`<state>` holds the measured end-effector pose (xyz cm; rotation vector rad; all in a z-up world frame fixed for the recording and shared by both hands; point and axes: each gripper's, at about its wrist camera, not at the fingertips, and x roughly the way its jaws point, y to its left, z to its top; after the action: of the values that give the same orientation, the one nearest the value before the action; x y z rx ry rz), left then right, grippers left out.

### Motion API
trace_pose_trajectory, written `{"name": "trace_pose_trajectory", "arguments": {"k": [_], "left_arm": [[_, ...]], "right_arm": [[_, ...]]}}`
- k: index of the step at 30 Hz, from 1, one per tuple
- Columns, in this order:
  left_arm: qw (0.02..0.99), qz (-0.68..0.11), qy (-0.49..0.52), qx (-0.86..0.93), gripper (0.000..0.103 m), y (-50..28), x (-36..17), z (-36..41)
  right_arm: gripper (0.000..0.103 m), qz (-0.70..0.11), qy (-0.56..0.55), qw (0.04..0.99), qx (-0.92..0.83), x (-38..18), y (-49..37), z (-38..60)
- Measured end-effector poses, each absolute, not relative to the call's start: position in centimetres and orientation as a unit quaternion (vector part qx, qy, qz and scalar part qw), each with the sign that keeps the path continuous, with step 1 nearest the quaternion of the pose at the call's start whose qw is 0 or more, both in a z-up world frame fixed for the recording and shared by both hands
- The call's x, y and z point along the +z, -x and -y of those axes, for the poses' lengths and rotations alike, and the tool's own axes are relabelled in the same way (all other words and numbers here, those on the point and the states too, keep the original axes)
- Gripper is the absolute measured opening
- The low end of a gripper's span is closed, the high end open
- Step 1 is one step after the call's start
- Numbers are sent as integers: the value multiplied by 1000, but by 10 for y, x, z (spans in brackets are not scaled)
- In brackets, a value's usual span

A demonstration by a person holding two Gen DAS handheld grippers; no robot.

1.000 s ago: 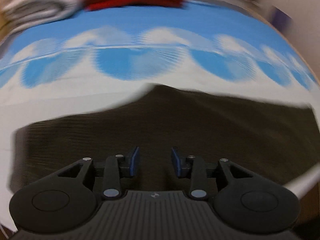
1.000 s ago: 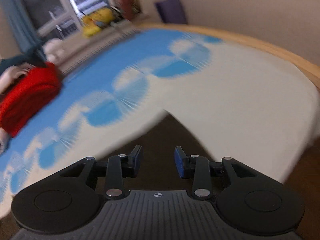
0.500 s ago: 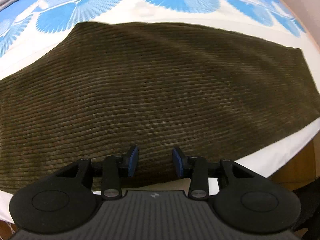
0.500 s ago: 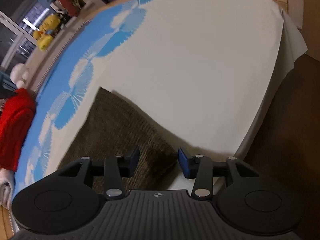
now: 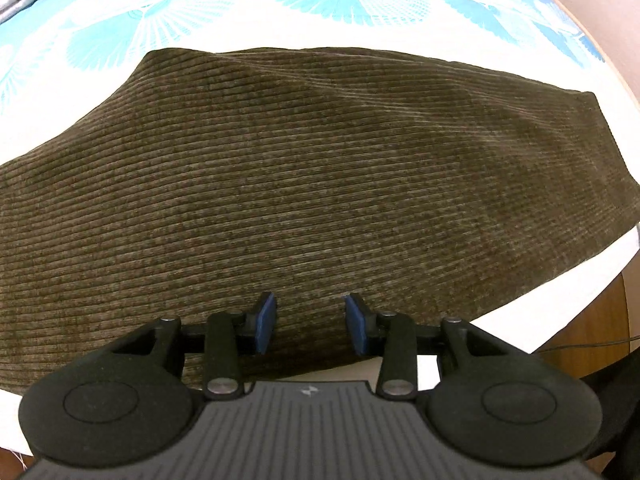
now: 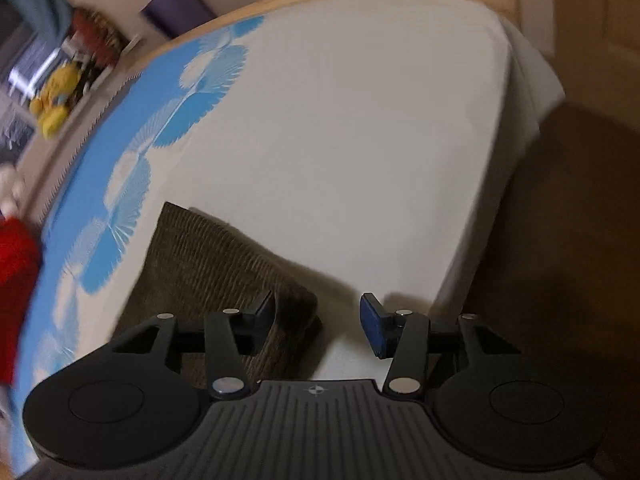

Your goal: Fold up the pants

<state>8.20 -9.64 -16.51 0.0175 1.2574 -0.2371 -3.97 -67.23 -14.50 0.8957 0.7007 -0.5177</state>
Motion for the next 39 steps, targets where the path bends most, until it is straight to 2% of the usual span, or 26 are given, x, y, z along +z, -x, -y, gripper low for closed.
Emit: {"name": "trace_pose_trajectory", "arguments": {"k": [4, 5, 7, 9, 11, 16, 19, 22, 23, 24, 25, 26, 28, 34, 36, 37, 39], "left_arm": [[802, -587, -13, -112, 44, -77, -162, 94], [802, -586, -14, -113, 44, -75, -162, 94], [803, -585, -14, -112, 44, -74, -161, 93], [804, -585, -11, -109, 44, -75, -161, 91], [805, -583, -8, -106, 44, -75, -160, 90], [807, -580, -14, -110, 44, -75, -160, 91], [809, -576, -11, -115, 44, -77, -157, 87], [809, -574, -10, -123, 44, -79, -156, 82], [809, -574, -11, -125, 44, -80, -155, 80], [810, -573, -10, -126, 44, -81, -155, 78], [810, -572, -8, -128, 44, -82, -154, 75], [811, -571, -7, -129, 44, -83, -154, 74], [811, -570, -3, -130, 44, -84, -153, 72], [806, -577, -25, -127, 44, -83, -158, 81], [806, -578, -29, -124, 44, -83, -160, 82], [807, -578, -31, -123, 44, -82, -160, 82], [808, -576, -32, -124, 44, -82, -159, 83]], "right_arm": [[54, -355, -443, 792, -226, -161, 30, 671], [60, -352, -447, 791, -225, -161, 29, 670], [65, -344, -441, 798, -221, -160, 24, 667], [63, -344, -426, 807, -220, -159, 17, 662], [32, -351, -409, 815, -212, -158, 12, 656], [20, -325, -364, 849, -204, -141, 12, 648], [19, -270, -360, 868, -211, -124, 22, 652], [20, -291, -384, 835, -265, -139, 26, 668], [23, -304, -390, 823, -279, -144, 25, 672], [27, -318, -393, 814, -285, -149, 23, 674], [35, -329, -400, 806, -286, -152, 22, 677], [36, -327, -405, 806, -282, -152, 23, 678], [49, -325, -402, 811, -274, -152, 23, 679], [50, -340, -365, 824, -270, -153, 10, 668], [40, -343, -350, 829, -270, -153, 8, 664], [30, -343, -347, 830, -270, -153, 9, 664], [25, -336, -357, 830, -265, -153, 12, 666]]}}
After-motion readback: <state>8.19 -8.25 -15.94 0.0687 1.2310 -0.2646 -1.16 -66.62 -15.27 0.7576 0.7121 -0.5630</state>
